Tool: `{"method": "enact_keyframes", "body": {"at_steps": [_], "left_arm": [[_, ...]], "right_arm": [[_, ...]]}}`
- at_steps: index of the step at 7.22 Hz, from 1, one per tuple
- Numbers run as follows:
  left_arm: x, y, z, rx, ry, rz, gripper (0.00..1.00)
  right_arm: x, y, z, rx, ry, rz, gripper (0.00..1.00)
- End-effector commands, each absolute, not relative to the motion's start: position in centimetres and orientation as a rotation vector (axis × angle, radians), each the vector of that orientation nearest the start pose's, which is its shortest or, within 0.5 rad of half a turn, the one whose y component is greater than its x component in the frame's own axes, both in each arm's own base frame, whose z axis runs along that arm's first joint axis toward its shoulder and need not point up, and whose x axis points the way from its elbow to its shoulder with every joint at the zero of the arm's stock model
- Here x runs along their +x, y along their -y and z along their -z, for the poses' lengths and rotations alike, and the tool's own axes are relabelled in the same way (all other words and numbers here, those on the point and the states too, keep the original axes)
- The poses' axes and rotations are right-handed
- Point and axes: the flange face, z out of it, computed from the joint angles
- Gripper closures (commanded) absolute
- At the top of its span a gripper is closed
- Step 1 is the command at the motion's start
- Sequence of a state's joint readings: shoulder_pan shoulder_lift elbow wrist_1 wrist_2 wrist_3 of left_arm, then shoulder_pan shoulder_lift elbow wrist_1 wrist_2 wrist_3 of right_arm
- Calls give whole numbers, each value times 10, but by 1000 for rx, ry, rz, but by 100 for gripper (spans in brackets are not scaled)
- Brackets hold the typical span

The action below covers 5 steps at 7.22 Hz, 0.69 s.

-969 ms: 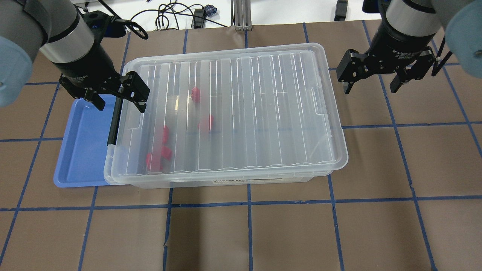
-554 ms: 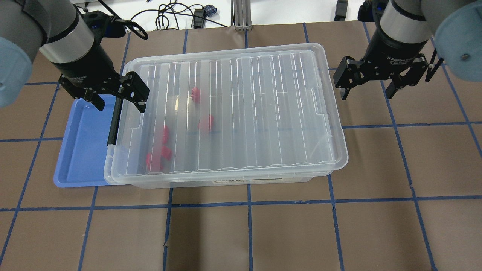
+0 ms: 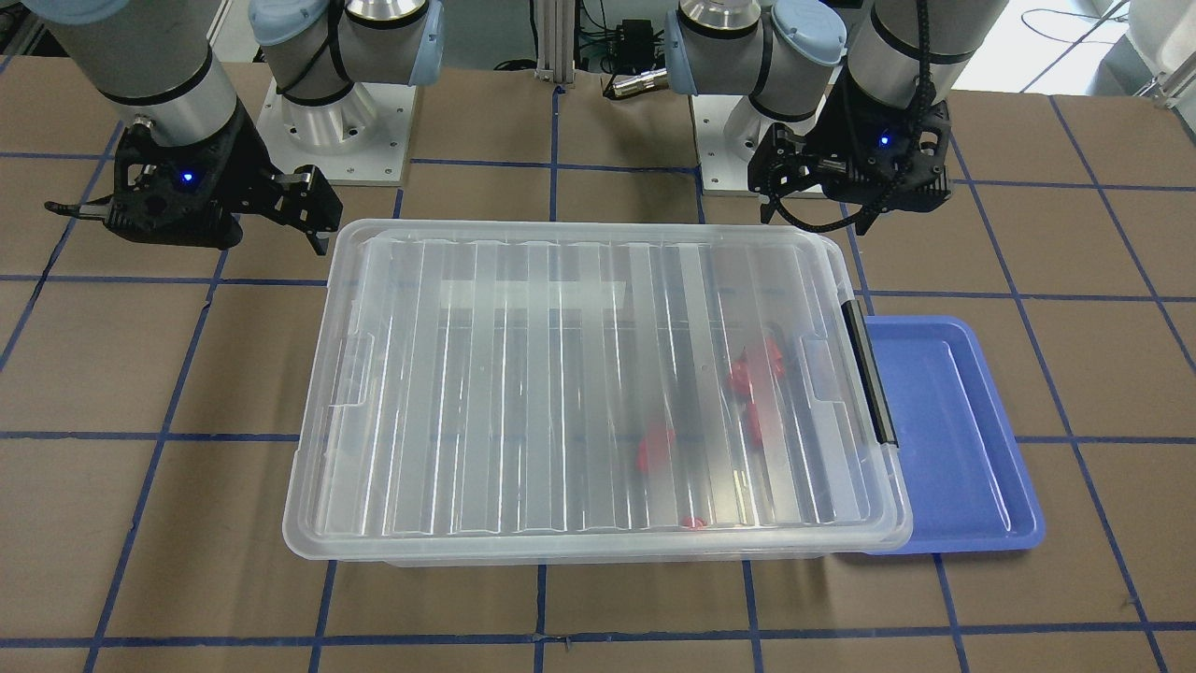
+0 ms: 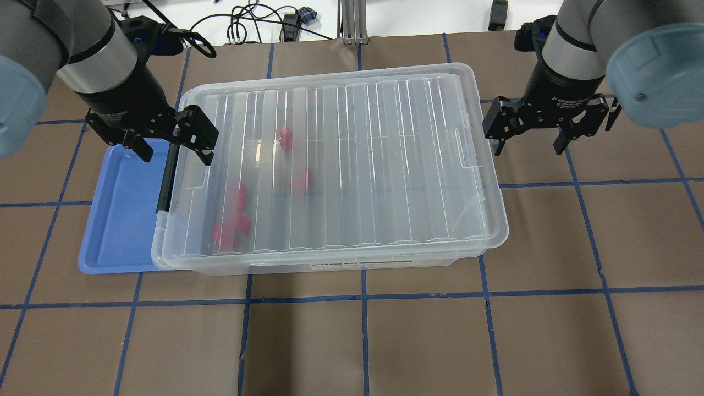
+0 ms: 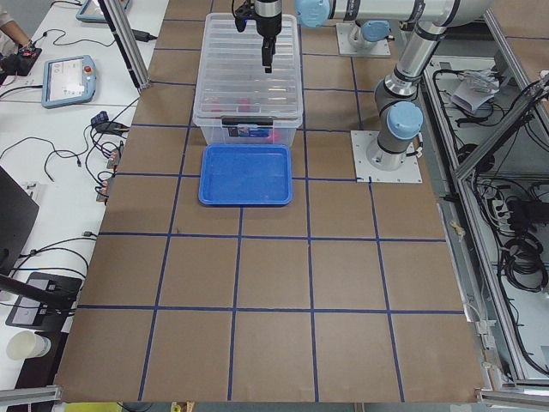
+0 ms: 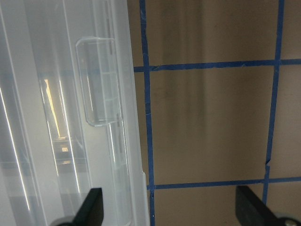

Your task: Place red block in blue tray from box

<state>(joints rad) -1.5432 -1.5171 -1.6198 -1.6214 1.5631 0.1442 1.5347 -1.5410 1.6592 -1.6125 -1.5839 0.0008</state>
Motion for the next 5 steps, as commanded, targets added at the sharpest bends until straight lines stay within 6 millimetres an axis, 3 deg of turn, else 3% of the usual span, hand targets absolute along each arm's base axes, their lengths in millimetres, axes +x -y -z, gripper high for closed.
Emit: {"method": "enact_keyframes", "body": {"at_steps": [1, 4, 5], "left_arm": [[-121, 468, -485, 183, -3147, -71, 0], [-121, 470, -481, 181, -3147, -83, 0], [-121, 471, -482, 181, -3147, -79, 0]], "right_arm": [[114, 517, -420, 50, -3155, -66, 0], [114, 529, -404, 46, -3148, -83, 0], [113, 540, -401, 46, -3157, 3, 0]]}}
